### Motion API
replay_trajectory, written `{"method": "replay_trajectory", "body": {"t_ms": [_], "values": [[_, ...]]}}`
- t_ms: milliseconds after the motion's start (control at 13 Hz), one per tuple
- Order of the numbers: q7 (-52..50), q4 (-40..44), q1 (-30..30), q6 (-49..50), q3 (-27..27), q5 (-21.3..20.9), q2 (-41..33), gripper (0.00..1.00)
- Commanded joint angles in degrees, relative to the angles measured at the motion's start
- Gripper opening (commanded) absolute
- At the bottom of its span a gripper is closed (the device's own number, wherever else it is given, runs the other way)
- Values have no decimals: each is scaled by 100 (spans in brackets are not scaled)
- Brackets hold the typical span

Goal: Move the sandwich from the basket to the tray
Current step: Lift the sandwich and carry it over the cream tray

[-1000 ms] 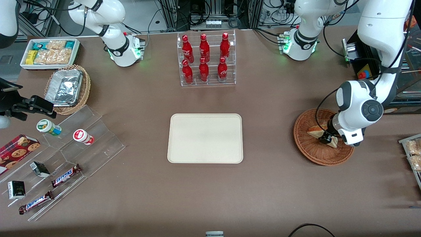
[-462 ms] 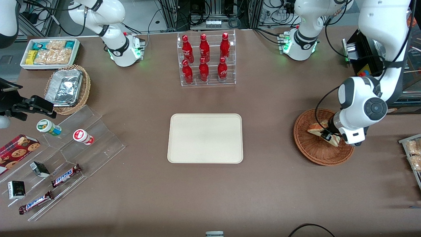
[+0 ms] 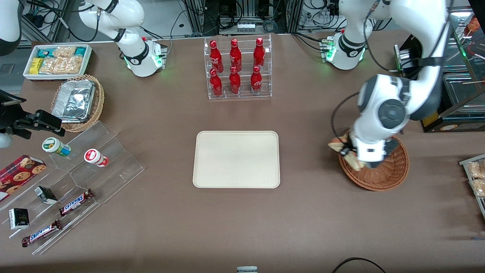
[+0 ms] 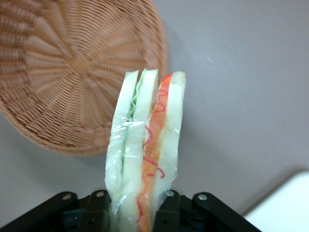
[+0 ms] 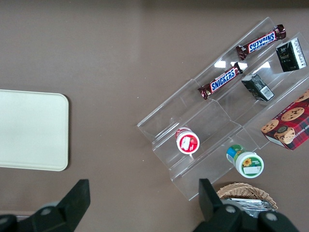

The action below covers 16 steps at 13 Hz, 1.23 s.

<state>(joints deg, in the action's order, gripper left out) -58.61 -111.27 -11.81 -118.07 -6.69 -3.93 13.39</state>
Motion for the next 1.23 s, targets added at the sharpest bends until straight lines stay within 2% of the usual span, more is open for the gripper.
{"method": "replay_trajectory", "body": {"t_ms": [0,77,231,385,462,769,1154], "values": [[289,385,-574,118,45,67,198,22],[297,526,-899,92,45,215,365,22],[324,824,-1488,118,62,208,734,21],[490,817,-1788,57,54,190,823,20],[569,826,-1938,13,54,191,841,17],[1176,957,-2281,-794,45,235,1261,15],[1501,1511,-2492,-849,45,234,2026,20]]}}
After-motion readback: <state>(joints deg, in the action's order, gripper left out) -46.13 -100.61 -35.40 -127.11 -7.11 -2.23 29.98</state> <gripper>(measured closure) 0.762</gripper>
